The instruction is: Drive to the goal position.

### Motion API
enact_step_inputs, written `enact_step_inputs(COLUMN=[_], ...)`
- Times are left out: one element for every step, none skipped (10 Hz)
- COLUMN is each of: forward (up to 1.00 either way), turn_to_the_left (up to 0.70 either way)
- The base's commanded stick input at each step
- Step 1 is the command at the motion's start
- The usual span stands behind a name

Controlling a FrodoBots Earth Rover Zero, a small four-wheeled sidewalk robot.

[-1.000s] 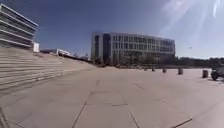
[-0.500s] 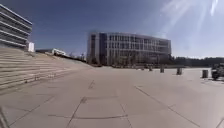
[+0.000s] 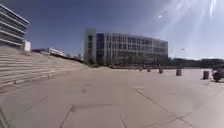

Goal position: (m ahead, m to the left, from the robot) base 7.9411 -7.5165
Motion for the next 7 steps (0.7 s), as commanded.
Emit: enact_step_inputs(forward=[0.70, 0.70, 0.70, 0.70, 0.70, 0.70, 0.70], turn_to_the_left=[0.00, 0.00, 0.00, 0.00, 0.00, -0.01, 0.00])
